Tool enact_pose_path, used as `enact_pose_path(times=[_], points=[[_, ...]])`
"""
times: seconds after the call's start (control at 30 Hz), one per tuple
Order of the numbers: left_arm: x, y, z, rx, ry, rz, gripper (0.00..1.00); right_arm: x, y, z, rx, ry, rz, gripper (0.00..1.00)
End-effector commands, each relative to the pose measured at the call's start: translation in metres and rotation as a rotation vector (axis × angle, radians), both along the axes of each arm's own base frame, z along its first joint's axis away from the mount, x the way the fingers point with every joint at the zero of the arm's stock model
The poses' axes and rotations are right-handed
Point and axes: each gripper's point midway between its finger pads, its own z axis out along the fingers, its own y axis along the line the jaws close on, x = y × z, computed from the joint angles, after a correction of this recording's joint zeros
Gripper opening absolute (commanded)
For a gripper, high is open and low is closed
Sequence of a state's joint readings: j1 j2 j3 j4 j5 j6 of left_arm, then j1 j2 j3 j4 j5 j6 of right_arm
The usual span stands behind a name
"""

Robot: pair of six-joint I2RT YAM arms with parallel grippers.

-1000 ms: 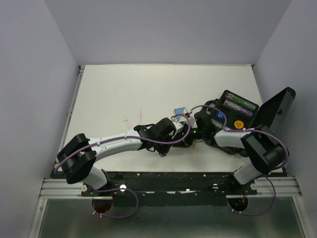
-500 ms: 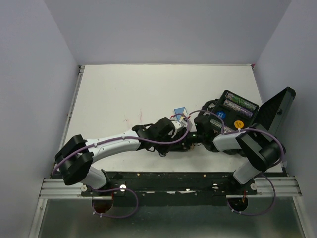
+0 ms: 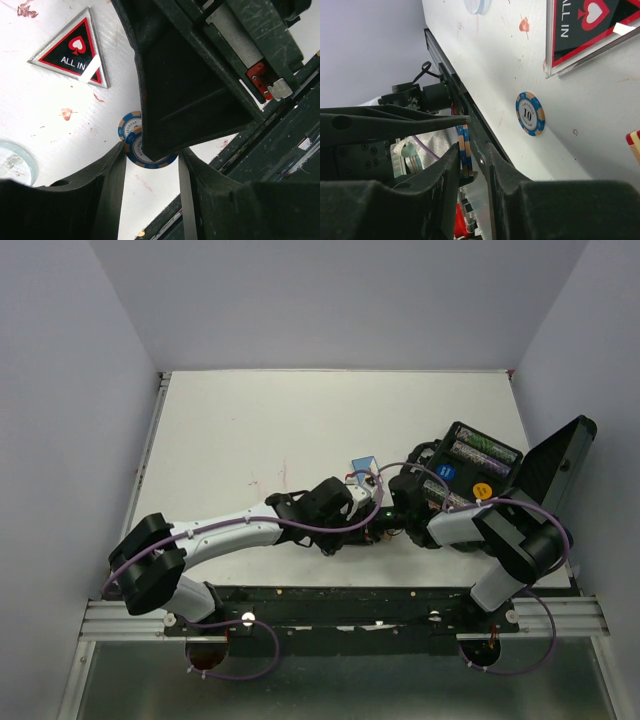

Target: Pack up texas hold em set

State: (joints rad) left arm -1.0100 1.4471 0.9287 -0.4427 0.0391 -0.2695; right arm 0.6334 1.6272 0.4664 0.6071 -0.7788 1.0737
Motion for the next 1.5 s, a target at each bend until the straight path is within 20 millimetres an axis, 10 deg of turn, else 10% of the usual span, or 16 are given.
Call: enact_pose_path(times=[0.0,0.27,0.5,1.03,1.47], points=[[0.000,-0.007,0.012,-0.054,-0.028,-0.024,0.33,-0.007,0.006,0.004,0.019,-0.006,0.046,0.30],[0.000,-0.006,0.015,-0.057,-0.032,-0.021,0.36,-0.002,0.004,0.006,-0.029,-0.047,0.037,0.01],[0.006,-0.003,0.033,-0.088,-0.087,0.000,0.87,0.043,-0.020,0.013,-0.274,-0.196,-0.093,0.01],[0.035,0.033,0.107,-0.277,-0.224,0.136,0.99,0.191,-0.260,0.065,-0.904,-0.334,-0.808,0.01],[0.028,0.031,0.115,-0.309,-0.216,0.113,0.99,0.252,-0.326,0.066,-1.112,-0.308,-0.968,0.01]])
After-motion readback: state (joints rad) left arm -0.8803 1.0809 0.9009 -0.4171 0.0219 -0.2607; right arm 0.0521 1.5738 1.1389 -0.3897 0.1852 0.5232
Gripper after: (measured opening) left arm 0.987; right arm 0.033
